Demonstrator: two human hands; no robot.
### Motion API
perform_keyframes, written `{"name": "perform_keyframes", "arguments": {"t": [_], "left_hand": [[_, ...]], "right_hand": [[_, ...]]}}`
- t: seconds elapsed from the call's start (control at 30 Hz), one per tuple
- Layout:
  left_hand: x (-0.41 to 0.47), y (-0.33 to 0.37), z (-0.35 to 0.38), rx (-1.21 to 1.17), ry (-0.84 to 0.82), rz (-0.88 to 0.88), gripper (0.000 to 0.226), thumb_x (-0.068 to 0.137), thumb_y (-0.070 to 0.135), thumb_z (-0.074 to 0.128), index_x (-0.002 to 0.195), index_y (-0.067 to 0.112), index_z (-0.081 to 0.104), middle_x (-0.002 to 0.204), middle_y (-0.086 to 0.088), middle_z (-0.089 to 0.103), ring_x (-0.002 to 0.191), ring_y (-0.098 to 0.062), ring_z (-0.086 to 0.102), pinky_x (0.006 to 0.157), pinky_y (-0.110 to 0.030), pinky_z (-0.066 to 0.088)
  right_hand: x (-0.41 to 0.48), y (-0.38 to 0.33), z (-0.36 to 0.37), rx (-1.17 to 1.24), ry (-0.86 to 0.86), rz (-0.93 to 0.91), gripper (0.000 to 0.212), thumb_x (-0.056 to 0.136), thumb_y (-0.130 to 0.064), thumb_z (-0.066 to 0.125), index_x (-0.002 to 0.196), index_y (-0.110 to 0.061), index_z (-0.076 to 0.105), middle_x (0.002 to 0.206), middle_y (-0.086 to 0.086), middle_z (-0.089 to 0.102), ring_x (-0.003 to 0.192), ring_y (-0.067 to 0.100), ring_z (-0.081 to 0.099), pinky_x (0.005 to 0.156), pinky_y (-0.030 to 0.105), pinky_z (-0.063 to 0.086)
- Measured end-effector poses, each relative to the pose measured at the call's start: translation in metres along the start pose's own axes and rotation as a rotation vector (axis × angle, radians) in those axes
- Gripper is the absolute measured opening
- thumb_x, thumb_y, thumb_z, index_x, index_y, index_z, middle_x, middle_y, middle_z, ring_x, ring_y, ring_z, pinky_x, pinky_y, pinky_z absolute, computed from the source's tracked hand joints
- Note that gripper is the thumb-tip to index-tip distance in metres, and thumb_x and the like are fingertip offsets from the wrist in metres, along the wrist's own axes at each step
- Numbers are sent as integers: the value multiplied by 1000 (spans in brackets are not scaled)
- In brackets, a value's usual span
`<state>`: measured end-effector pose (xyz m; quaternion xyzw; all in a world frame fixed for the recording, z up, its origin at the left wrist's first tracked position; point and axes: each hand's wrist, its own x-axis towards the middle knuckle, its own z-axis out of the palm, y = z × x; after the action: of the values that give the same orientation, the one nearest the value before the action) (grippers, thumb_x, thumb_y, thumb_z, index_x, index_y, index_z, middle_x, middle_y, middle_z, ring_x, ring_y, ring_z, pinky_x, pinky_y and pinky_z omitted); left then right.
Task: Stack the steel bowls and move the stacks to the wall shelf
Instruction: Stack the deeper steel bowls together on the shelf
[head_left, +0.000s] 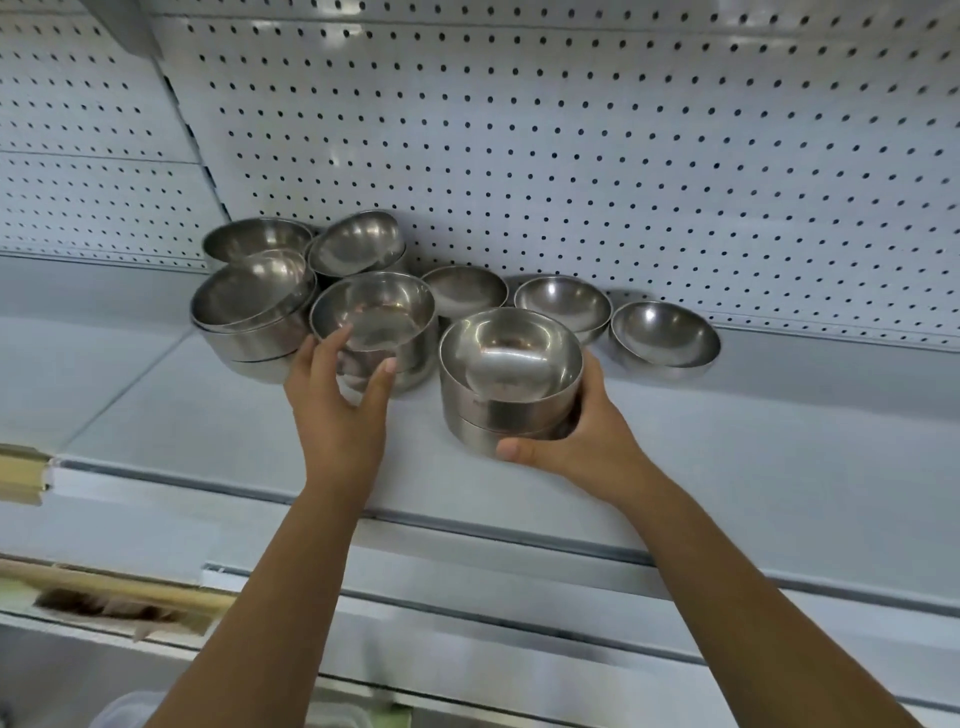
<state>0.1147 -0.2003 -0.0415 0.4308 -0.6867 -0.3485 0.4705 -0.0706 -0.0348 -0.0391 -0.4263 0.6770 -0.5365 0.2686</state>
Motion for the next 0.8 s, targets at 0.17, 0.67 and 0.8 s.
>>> {"name": "perform_keyframes", "arguments": {"t": [0.17,0.67,0.8], "left_hand": [[2,-4,-4,12,31,8,35,88,41,77,118,38,61,142,-2,53,140,-23,42,115,-52,37],[13,59,-29,-313,-200,251,26,91,22,77,113,21,62,114,-4,69,110,-21,66,103,-45,53],[9,70,-22,-262,-375,301,27,91,23,78,115,23,65,111,2,70,110,-17,66,102,-48,52]], "right_hand": [[-2,0,3,-5,25,-13,114,56,-33,101,145,-51,31,130,-31,61,121,-5,61,100,22,52],[-3,1,4,-24,36,-35,124,57,-36,101,153,-47,25,140,-25,56,130,-1,56,112,38,49],[-2,0,4,-36,48,-43,123,57,-36,102,153,-45,26,141,-22,58,130,2,57,111,40,49]]}}
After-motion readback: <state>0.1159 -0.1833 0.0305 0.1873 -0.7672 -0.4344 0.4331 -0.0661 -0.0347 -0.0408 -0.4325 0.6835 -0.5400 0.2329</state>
